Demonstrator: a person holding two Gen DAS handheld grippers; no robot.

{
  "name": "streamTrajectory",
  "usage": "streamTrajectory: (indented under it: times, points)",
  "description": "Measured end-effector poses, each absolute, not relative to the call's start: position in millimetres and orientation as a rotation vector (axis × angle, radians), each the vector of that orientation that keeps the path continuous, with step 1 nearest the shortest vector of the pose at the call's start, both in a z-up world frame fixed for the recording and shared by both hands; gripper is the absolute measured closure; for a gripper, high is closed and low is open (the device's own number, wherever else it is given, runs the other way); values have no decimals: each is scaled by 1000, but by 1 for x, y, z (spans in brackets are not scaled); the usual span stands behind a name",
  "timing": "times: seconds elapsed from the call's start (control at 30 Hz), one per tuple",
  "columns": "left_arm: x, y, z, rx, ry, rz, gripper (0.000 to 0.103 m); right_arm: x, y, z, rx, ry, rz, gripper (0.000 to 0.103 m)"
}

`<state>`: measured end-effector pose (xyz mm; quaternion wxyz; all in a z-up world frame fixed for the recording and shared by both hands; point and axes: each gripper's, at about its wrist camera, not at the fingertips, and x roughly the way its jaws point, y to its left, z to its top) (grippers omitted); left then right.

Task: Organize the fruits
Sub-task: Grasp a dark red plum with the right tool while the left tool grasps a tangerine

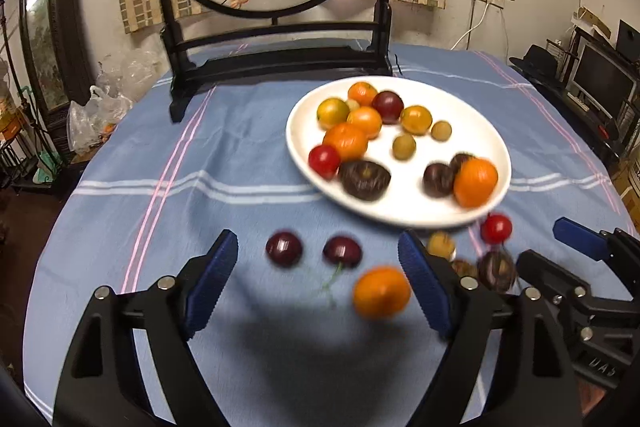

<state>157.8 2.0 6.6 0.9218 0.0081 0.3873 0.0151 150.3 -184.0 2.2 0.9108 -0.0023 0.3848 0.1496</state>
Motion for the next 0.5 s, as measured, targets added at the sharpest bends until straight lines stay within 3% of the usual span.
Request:
streamTrajectory:
  times: [0.5]
  points:
    - [135, 37, -28, -105, 898, 13, 18, 129, -142, -33, -127, 931, 357, 37]
